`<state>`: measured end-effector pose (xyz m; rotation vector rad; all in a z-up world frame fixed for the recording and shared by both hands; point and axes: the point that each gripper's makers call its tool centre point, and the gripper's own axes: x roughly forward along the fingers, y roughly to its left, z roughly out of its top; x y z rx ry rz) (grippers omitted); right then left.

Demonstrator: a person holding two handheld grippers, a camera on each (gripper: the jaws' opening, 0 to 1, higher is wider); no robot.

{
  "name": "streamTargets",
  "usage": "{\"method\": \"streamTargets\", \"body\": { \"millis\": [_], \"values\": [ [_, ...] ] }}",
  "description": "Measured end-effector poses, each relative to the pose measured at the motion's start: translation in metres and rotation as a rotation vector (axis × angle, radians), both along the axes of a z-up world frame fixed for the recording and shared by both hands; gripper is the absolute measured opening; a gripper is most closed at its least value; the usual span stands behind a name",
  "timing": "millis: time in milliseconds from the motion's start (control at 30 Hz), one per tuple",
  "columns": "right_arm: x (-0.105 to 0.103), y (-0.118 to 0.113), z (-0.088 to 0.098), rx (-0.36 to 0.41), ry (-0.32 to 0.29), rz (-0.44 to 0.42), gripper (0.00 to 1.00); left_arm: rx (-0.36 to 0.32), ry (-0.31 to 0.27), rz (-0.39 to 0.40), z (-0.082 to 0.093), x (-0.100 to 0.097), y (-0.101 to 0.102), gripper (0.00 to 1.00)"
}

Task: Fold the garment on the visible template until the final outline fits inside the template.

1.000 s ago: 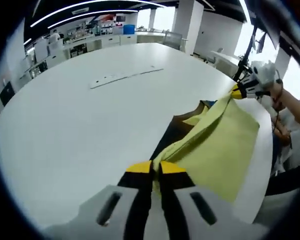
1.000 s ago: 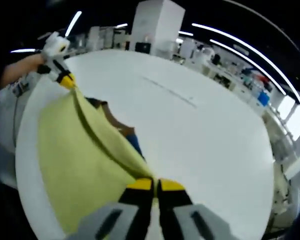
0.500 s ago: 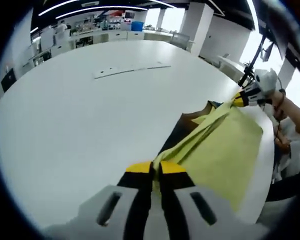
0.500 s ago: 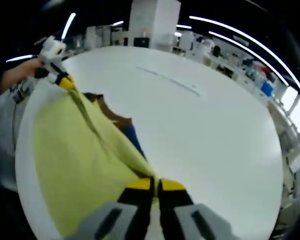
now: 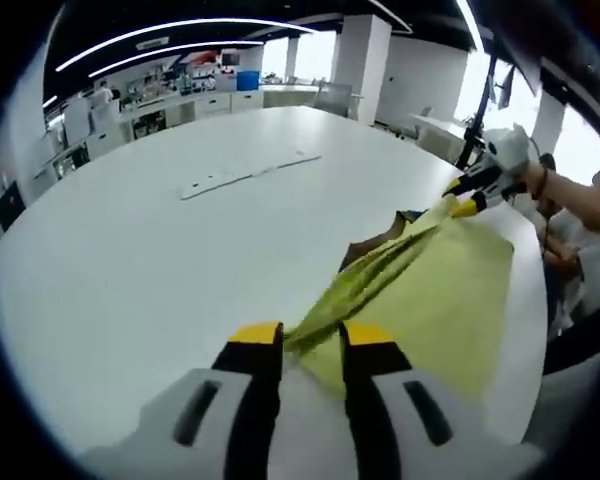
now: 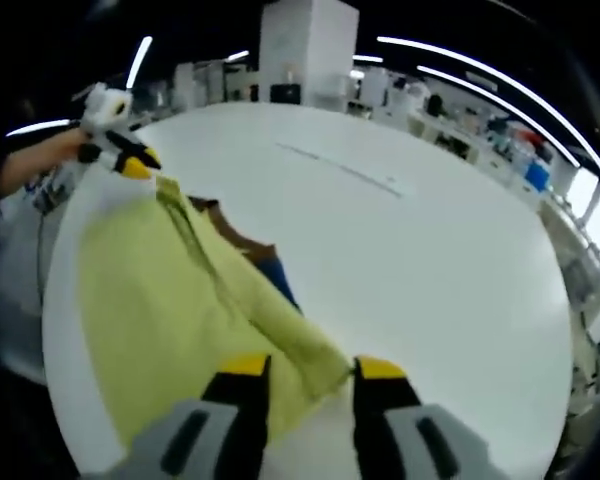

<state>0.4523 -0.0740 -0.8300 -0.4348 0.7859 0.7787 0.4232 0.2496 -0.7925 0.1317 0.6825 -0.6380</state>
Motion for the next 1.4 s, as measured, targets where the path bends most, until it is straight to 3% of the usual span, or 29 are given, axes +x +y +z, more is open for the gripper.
{"method": "streamTargets", "body": {
  "millis": [200,300,367,533,700,867,1000,1133,1167,1200,1233,1400],
  "values": [
    [0.002,-0.008,0.001,-0.035,-0.033,0.011,0.33,0.056,-0.019,-0.059,-0.005,-0.011,0.003,0.26],
    [0.015,-0.011,0.009,-0.011,-0.075,-0.026,0.29,0.057,-0.007,-0.045,-0.011,-0.009,0.005,0.27],
    [0.021,-0.012,0.011,0.026,-0.068,-0.058,0.29,0.053,-0.007,-0.012,-0.014,-0.002,0.007,0.27],
    [0.037,-0.014,0.005,0.082,-0.059,-0.162,0.27,-0.034,0.002,0.133,-0.022,0.020,0.014,0.27],
    [0.047,-0.014,-0.002,0.171,-0.024,-0.288,0.22,-0.123,0.033,0.201,-0.029,0.032,0.014,0.27],
    [0.063,-0.018,-0.010,0.180,-0.020,-0.310,0.14,-0.137,0.055,0.237,-0.034,0.041,0.019,0.23],
    [0.059,-0.018,-0.013,0.193,0.012,-0.349,0.16,-0.155,0.083,0.271,-0.038,0.043,0.020,0.22],
    [0.062,-0.017,-0.013,0.193,0.005,-0.345,0.13,-0.154,0.110,0.282,-0.044,0.045,0.018,0.19],
    [0.063,-0.017,-0.013,0.188,0.002,-0.345,0.11,-0.140,0.125,0.288,-0.048,0.045,0.019,0.17],
    [0.062,-0.016,-0.013,0.179,-0.003,-0.337,0.07,-0.146,0.096,0.295,-0.045,0.050,0.019,0.15],
    [0.063,-0.014,-0.015,0.175,-0.004,-0.328,0.04,-0.156,0.128,0.300,-0.048,0.049,0.018,0.14],
    [0.063,-0.013,-0.015,0.156,-0.023,-0.318,0.00,-0.143,0.121,0.304,-0.048,0.049,0.016,0.03]
  ]
}}
